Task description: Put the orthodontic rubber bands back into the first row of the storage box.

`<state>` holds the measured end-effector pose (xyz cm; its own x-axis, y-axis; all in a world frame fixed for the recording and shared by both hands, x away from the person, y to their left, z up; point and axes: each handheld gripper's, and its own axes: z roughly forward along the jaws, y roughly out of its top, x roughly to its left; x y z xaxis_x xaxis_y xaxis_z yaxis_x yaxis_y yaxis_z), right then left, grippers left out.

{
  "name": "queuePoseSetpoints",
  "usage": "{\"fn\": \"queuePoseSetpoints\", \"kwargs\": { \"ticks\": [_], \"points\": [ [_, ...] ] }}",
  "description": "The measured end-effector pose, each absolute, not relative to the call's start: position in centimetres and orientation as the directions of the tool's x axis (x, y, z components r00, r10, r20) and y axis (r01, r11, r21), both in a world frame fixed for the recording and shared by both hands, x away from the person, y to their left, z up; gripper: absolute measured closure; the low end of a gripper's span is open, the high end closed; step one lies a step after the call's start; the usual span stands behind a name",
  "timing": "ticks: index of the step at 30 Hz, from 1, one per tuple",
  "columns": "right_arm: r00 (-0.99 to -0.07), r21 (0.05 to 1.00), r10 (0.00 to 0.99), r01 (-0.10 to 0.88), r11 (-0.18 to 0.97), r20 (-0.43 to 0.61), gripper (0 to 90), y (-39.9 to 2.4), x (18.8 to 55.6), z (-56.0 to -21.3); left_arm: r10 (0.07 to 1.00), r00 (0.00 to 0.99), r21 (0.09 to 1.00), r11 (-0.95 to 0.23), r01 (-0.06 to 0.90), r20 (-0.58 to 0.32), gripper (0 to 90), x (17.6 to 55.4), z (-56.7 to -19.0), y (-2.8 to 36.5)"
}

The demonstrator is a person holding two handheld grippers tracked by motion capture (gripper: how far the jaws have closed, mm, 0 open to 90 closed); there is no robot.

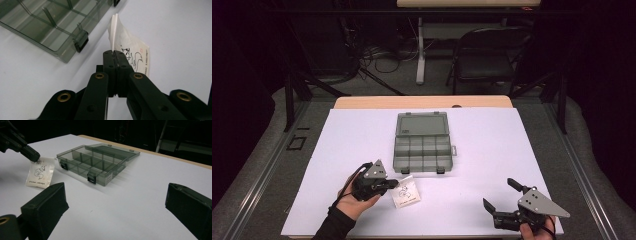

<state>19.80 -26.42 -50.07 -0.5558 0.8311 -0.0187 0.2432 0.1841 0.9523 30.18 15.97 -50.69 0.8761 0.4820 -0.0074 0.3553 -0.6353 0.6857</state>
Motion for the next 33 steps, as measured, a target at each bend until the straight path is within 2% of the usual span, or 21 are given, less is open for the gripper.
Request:
{"fn": "queuePoseSetpoints", "kwargs": {
  "ticks": [12,33],
  "points": [
    [-0.552,0.954,0.834,0.239,0.18,-0.019,3.1,-26.4,19.8,-50.1,0.51,0.859,0.752,-0.583,0.307,0.045,89.4,29.3,-48.7,16.9],
    [-0.553,0.952,0.833,0.243,0.185,-0.02,3.2,-26.5,19.9,-50.1,0.536,0.843,0.786,-0.542,0.299,0.048,89.4,29.1,-47.3,17.8]
  ]
}}
